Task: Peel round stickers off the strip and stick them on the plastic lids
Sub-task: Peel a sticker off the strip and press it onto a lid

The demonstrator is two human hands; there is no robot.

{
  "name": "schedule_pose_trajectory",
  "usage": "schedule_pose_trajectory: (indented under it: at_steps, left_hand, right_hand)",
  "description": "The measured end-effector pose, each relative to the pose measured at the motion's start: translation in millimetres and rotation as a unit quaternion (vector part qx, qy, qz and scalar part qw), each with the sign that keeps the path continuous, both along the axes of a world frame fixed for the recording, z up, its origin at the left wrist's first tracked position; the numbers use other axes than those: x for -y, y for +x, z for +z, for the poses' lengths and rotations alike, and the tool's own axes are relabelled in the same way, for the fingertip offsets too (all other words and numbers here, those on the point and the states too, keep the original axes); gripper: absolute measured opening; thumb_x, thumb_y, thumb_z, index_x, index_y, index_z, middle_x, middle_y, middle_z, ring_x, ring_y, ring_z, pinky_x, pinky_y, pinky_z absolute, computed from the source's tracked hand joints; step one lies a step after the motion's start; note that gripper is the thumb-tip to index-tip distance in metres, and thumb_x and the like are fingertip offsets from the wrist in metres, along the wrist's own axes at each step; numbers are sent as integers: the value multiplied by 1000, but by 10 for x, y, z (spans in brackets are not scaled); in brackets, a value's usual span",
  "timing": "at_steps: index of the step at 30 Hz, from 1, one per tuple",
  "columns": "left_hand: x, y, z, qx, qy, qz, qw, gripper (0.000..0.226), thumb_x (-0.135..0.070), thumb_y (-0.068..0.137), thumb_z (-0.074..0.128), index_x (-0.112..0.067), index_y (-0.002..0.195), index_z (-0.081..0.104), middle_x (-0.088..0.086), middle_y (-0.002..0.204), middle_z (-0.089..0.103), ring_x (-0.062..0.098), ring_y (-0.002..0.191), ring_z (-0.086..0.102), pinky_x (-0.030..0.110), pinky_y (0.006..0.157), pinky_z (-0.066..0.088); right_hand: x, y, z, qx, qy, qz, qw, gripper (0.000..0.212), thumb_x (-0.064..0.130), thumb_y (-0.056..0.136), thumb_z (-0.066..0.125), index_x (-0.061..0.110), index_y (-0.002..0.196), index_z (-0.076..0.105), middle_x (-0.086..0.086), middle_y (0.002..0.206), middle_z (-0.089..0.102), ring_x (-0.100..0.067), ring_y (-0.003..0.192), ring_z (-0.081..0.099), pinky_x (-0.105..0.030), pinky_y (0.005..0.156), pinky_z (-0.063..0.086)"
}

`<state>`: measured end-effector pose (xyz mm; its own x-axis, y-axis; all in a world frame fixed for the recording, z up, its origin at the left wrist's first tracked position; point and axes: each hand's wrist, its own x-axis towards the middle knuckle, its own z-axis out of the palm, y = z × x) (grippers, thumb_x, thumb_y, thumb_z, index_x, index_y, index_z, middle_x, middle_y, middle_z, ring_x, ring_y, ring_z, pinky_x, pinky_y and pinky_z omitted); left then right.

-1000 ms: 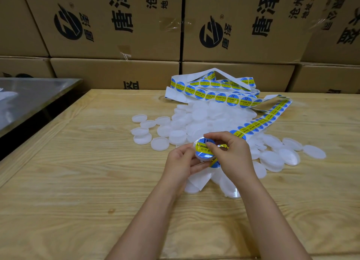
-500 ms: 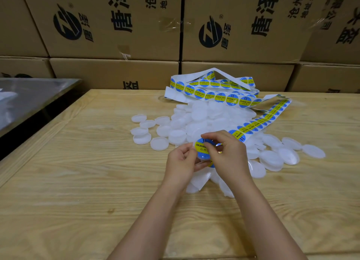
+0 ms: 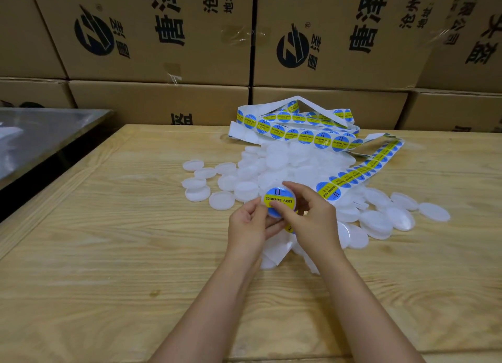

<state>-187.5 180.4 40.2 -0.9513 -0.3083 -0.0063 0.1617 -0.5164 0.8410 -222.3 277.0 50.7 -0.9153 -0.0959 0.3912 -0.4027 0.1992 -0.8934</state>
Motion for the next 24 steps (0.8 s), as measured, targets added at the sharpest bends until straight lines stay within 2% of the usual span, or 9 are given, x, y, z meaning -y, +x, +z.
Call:
schedule_pose_trajectory:
  at_steps: [4,9,11,14,18,21,24]
  left_hand:
    - [-36,21,4,-6,-2,-28,1000,24,-7,99,42,-1,98,66,15,90,73,27,87,71,27,71,57]
    - [-82,62,-2,-19,-10,-75,997,25,-7,100,40,-1,100,64,15,91,73,27,87,71,29,73,58]
    - [-95,75,-13,-20,-18,-79,996,26,-4,100,38,-3,101,64,15,93,73,26,89,71,31,77,58]
    - [-107,73,0,-14,19,-79,997,27,-3,100,36,0,104,62,18,96,72,28,91,70,32,77,58]
    - [1,60,23,1,102,-53,993,29,-3,100,33,1,100,62,20,95,71,29,87,70,34,74,59]
    - [86,55,25,11,118,-54,991,28,-3,100,35,2,100,62,20,94,71,28,85,71,32,68,59]
    - [139,41,21,20,79,-61,995,27,-5,99,37,2,97,63,17,89,73,26,79,72,29,63,58]
  right_hand:
    - [-11,-17,20,10,-88,-27,996,19,13,83,69,31,79,67,19,68,69,6,64,61,-7,60,44]
    - [-46,-64,0,25,-96,-91,991,16,22,83,70,25,67,66,14,61,67,2,60,60,-9,57,44]
    - [-30,-62,-20,33,-97,-98,990,12,27,79,74,22,71,66,10,65,67,0,63,60,-11,59,45]
    - [14,-32,-55,45,-75,-78,993,20,29,73,78,24,83,62,10,80,66,3,70,59,-12,65,46]
    - [30,20,-66,36,-7,35,999,40,20,75,77,28,109,59,11,106,62,-1,94,59,-17,82,48]
    - [-32,22,-27,43,-14,109,993,41,9,79,72,31,112,60,4,110,64,-6,96,62,-21,85,50]
    - [-130,-4,21,79,-92,134,983,29,2,86,62,20,108,66,1,102,71,-7,93,66,-18,80,52]
